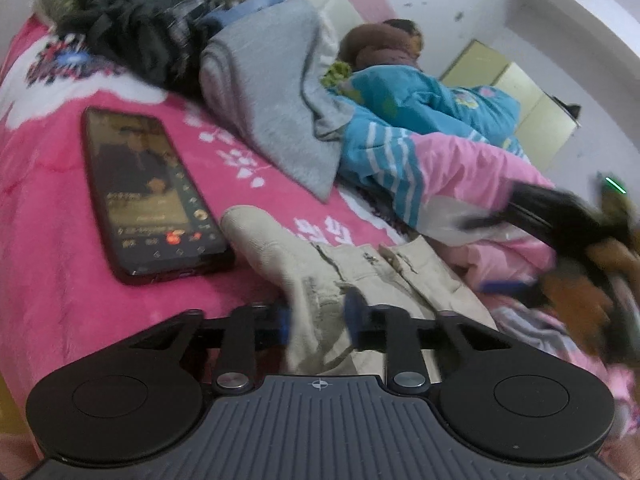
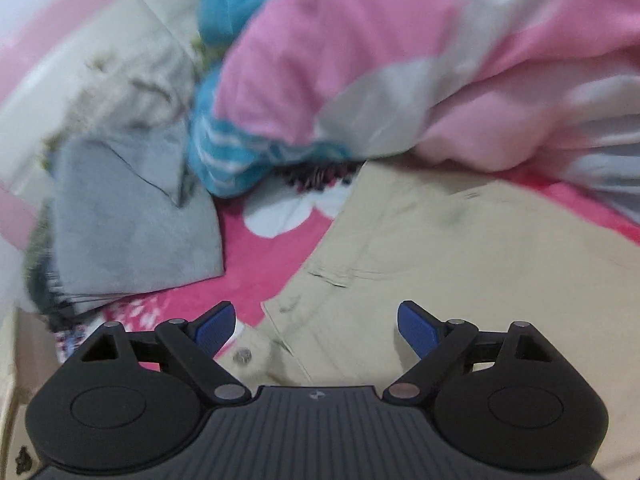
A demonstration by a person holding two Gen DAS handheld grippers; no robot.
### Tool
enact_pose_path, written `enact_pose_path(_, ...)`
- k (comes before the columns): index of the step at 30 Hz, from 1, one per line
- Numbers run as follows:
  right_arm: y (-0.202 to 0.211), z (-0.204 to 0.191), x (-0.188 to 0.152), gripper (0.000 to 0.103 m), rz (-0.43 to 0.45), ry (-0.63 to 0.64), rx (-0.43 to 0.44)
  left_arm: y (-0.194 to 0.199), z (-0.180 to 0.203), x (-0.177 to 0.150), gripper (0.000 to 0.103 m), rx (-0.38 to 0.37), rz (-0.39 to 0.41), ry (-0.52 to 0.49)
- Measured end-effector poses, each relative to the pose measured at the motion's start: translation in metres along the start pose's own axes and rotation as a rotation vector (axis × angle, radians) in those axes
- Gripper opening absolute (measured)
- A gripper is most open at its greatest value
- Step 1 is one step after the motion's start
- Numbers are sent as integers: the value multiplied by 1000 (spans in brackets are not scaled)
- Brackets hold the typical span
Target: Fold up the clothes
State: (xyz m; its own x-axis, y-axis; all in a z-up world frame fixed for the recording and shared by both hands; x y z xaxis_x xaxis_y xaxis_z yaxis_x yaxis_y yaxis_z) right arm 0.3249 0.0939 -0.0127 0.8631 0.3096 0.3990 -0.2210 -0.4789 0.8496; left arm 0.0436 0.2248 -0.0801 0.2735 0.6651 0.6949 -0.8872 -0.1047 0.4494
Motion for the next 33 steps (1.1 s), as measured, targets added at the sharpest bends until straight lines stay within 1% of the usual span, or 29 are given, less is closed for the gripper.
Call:
enact_pose_path(1,-14,-9,5,89,-37,4,-34,1,3,0,11,-5,9,-24)
enact_pose_path(2,-28,-18,9,86,-76,12,-72,3,5,0,9,-10,19,-48)
enact_pose_path(4,-48,-29,14,84,-133,23,-130,5,11,-1,8,-22,35,-93)
enact_pose_path(5,-54,-33,16,81,-157,27,-147,5,14,-1,8,-28,43,-116)
enact_pose_path(8,-70,-43,24,81,-219,35,-186,9,24,-4,7,-53,67,-196)
enact_pose_path(12,-90,-58,30,80,-305,68,-265,15,42,-13,7,-111,105,-329)
enact_pose_path(15,-98,-69,29,79,-351,127,-322,18,56,-20,7,-158,124,-423)
enact_pose_path(17,-102,-73,27,77,-376,157,-358,18,64,-26,7,-173,131,-484)
enact_pose_path(20,-106,-77,25,75,-415,199,-398,18,74,-35,7,-183,140,-565)
enact_pose_path(22,-107,-79,24,73,-425,218,-419,18,78,-39,7,-172,153,-598)
enact_pose_path(24,-106,-79,22,65,-426,241,-439,18,79,-40,7,-167,157,-605)
enact_pose_path(25,-104,-78,22,64,-423,245,-442,18,78,-39,7,-170,156,-598)
enact_pose_path(27,-99,-74,21,51,-416,243,-434,18,76,-39,7,-171,155,-594)
enact_pose_path(28,-96,-71,21,49,-414,241,-427,18,76,-39,7,-171,155,-595)
enact_pose_path(30,-89,-66,19,38,-406,240,-412,19,77,-40,7,-173,160,-607)
enact_pose_path(32,-82,-64,16,32,-389,250,-398,20,76,-39,7,-169,167,-605)
enact_pose_path(33,-79,-62,15,26,-381,256,-391,21,75,-38,7,-167,172,-596)
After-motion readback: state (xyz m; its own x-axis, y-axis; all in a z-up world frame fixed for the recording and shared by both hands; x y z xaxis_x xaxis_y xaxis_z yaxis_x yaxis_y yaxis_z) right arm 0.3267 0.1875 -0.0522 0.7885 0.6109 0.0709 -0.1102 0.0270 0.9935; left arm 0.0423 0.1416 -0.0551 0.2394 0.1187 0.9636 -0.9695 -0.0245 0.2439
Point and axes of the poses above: each gripper's, at about its wrist camera, not at the fingertips, and y roughly against the way its jaws point, z to its right, x to its top, the point moved 2 cm from there along -y, roughly the way its jaws point, and after that the axes turned 6 degrees about -z, right-handed, at the moved point
